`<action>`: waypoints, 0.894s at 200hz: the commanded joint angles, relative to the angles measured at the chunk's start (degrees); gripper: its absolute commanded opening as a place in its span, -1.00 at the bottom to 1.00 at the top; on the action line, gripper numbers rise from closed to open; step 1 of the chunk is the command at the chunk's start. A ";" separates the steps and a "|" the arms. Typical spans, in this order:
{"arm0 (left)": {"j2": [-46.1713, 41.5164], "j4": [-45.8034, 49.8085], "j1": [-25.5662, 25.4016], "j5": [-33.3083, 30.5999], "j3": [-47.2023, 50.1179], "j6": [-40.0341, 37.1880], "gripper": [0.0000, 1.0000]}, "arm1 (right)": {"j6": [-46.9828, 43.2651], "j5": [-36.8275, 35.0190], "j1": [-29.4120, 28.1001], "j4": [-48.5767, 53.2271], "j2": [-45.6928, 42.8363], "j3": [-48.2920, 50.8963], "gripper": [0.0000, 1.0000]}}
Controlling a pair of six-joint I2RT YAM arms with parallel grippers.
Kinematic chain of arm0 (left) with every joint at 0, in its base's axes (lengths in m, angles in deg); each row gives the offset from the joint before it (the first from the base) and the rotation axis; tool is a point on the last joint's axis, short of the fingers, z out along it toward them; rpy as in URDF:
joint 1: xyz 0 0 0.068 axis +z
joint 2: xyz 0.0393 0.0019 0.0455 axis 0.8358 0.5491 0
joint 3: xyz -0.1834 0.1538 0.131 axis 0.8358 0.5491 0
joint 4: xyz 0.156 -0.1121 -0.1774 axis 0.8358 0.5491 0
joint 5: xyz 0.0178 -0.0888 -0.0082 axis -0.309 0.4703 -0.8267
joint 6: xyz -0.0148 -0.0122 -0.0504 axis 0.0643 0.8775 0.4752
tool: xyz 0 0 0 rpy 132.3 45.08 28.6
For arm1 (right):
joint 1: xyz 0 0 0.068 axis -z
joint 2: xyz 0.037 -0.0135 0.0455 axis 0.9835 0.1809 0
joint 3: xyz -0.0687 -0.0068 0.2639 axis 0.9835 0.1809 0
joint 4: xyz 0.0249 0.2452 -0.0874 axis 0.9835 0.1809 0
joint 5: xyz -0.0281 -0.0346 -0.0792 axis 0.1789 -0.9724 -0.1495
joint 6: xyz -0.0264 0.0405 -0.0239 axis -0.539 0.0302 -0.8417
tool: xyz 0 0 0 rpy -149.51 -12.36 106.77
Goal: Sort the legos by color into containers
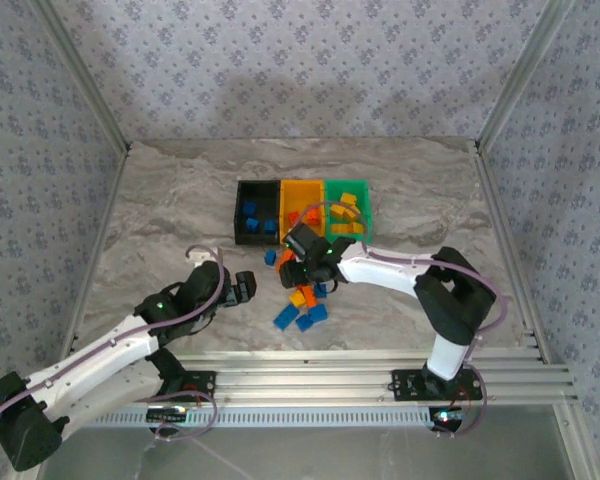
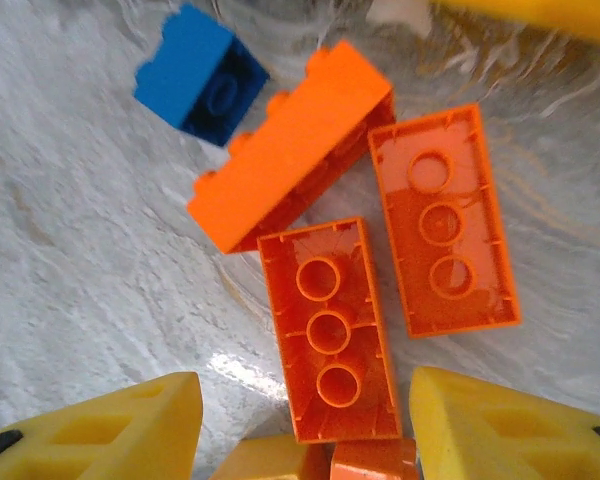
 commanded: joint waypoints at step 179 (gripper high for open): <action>-3.62 1.89 1.78 -0.93 1.92 1.69 0.99 | 6.86 -7.94 -6.10 9.00 11.06 -13.57 0.50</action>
